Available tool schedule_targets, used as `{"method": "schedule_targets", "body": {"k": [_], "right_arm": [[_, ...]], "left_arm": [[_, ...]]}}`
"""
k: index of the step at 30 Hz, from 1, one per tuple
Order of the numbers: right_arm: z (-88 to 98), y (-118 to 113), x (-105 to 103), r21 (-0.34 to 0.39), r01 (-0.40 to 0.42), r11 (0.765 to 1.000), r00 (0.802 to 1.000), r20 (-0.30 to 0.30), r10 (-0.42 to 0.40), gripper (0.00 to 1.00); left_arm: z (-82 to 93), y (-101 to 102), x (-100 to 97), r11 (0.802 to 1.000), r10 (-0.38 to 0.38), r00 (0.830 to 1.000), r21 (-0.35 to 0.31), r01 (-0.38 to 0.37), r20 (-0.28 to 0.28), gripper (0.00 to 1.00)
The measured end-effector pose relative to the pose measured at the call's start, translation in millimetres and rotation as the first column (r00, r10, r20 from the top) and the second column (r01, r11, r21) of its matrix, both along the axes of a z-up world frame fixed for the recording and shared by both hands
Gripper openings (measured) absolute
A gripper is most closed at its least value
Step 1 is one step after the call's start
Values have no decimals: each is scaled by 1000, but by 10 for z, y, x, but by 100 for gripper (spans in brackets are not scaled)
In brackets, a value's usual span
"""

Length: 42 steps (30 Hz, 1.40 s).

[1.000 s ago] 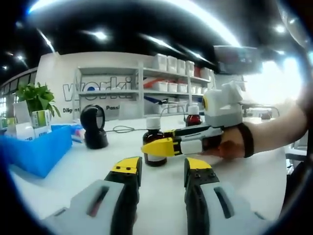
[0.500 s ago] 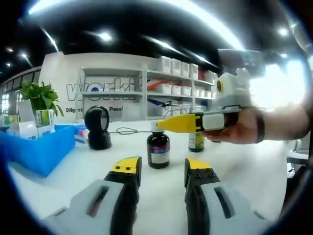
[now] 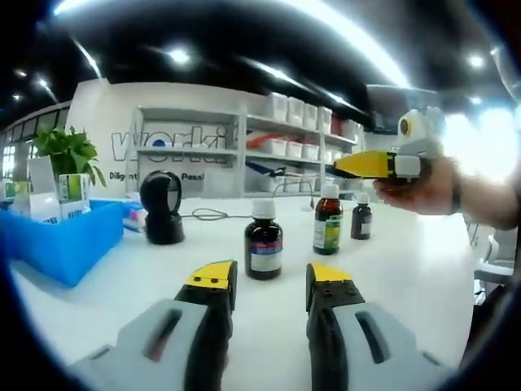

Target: Rotate the medicine bottle to make it face forward pick up the medicine bottle inspect the drug traceability code place the medicine on the table

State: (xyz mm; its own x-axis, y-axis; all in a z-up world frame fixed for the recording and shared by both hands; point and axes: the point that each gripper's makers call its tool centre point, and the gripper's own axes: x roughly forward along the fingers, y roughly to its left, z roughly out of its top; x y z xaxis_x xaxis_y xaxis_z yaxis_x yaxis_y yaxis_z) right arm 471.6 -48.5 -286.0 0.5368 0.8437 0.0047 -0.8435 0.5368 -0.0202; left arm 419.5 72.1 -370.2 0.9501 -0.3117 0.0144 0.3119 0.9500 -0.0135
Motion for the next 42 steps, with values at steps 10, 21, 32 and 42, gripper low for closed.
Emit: {"method": "schedule_targets", "body": {"k": [10, 21, 32, 42], "right_arm": [[25, -362, -69, 4, 11, 1000, 1000, 17, -11, 37], [-47, -530, -164, -12, 0, 1000, 1000, 12, 0, 34], [-109, -682, -225, -5, 9, 1000, 1000, -6, -9, 34], [-77, -854, -248, -15, 32, 999, 999, 4, -32, 32]], "left_arm": [[120, 17, -30, 998, 38, 997, 46, -41, 60, 30], [83, -8, -45, 999, 29, 1000, -23, -29, 11, 26], [66, -17, -32, 1000, 27, 1000, 3, -27, 10, 25], [62, 82, 17, 999, 33, 999, 20, -33, 23, 27]]}}
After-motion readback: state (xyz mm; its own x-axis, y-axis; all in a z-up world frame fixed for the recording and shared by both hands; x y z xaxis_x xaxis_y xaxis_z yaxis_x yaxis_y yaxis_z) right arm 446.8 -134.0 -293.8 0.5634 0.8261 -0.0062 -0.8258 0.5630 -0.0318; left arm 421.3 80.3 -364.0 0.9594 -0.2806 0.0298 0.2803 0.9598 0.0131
